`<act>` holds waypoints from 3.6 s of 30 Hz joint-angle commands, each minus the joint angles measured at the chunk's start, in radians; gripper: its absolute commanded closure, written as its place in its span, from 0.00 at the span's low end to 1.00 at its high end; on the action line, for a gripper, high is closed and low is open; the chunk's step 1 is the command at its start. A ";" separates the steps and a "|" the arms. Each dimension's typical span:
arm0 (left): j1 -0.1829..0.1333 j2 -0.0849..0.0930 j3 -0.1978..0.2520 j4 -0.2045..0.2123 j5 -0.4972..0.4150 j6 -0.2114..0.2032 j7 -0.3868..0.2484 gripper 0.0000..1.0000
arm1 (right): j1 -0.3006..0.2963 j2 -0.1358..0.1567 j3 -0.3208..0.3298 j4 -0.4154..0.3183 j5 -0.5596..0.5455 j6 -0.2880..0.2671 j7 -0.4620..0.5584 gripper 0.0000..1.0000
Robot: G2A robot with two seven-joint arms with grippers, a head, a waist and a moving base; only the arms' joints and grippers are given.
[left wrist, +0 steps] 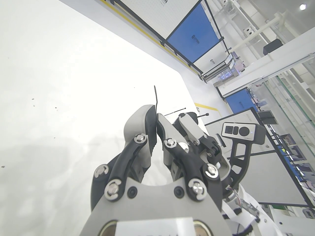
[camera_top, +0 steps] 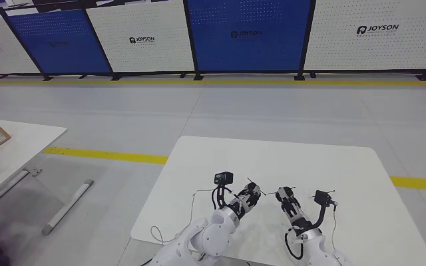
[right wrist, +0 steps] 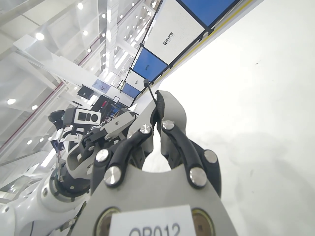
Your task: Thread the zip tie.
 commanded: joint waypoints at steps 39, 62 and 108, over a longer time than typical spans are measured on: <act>0.000 0.000 0.000 0.000 0.000 0.000 0.000 1.00 | 0.005 -0.032 0.012 0.025 -0.007 -0.018 0.065 1.00; 0.003 -0.002 0.000 0.005 -0.012 -0.011 0.009 1.00 | -0.005 -0.036 0.017 0.026 0.010 -0.037 0.067 1.00; -0.002 -0.028 -0.019 0.026 -0.144 -0.056 0.038 0.75 | -0.020 -0.071 0.066 0.029 0.080 -0.077 0.065 1.00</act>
